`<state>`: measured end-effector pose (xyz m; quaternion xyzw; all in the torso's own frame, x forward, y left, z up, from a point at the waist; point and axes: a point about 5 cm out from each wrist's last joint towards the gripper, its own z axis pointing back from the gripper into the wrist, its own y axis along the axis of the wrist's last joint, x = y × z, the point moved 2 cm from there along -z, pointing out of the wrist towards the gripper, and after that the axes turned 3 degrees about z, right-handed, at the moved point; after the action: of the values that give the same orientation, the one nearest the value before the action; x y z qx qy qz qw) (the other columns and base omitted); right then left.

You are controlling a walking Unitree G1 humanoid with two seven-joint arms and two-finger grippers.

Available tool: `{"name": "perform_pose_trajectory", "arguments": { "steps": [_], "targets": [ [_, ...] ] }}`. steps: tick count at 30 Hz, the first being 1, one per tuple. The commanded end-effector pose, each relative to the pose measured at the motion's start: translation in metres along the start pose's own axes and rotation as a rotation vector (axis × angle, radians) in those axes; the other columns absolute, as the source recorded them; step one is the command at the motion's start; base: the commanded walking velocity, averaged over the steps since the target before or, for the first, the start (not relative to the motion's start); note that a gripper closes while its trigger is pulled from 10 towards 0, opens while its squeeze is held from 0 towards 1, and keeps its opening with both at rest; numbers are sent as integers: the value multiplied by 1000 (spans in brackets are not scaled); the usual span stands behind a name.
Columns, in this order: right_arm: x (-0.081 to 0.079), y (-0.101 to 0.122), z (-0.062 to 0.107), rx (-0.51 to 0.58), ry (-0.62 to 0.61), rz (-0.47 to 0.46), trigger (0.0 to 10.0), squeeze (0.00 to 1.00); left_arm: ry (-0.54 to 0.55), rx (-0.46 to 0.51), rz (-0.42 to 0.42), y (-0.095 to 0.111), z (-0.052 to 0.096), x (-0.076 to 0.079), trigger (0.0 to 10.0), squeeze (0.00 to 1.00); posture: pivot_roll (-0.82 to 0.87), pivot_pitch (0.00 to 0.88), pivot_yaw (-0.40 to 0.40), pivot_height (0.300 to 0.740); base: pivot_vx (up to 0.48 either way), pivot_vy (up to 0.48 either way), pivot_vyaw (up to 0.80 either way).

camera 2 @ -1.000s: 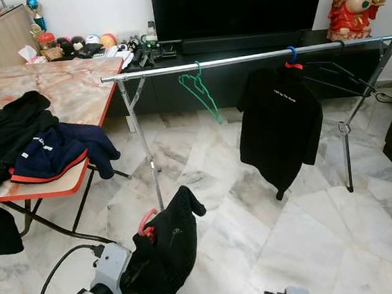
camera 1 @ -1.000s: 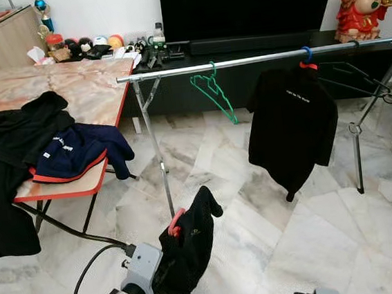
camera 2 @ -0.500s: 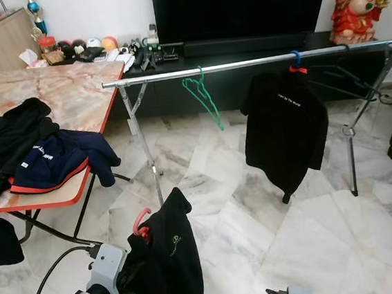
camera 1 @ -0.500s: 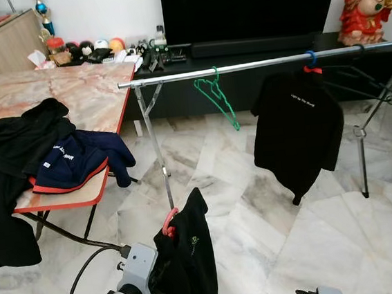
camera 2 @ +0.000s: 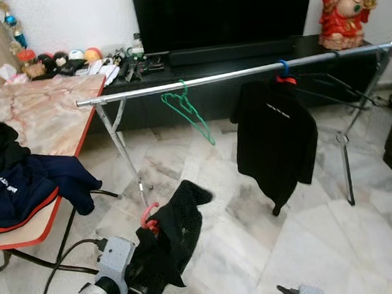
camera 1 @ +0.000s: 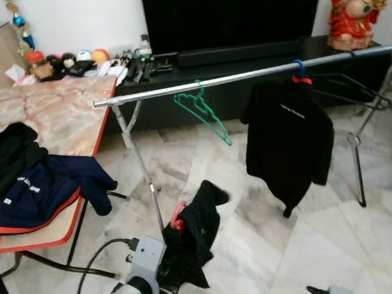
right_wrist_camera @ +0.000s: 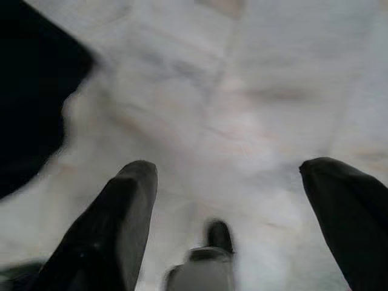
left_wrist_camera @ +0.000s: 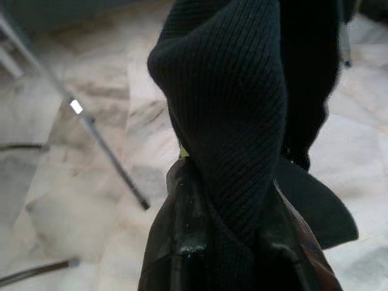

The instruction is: Hang hanger

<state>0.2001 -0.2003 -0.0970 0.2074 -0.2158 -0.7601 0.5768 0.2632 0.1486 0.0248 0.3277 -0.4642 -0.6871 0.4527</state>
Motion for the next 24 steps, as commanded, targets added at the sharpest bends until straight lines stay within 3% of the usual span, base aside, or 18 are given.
{"name": "perform_pose_trajectory", "arguments": {
  "steps": [1, 19, 22, 24],
  "targets": [
    [12, -8, 2, -17, -26, -9, 10000, 0, -10, 34, 6, 9, -3, 4, 10000, 0, -16, 43, 5, 740, 330, 0, 0],
    [15, -13, 3, -23, -9, 15, 10000, 0, 70, 21, 38, 5, -2, -4, 10000, 0, -20, 9, 2, 740, 335, 0, 0],
    [16, -13, 4, -25, -4, 17, 10000, 0, 121, 38, 92, 5, -3, -10, 10000, 0, -18, 9, 0, 740, 0, 0, 0],
    [16, -12, 4, -19, 1, 17, 10000, 0, 184, 58, 177, 4, -1, -17, 10000, 0, -17, 13, -2, 740, 0, 0, 0]
  ]
}}
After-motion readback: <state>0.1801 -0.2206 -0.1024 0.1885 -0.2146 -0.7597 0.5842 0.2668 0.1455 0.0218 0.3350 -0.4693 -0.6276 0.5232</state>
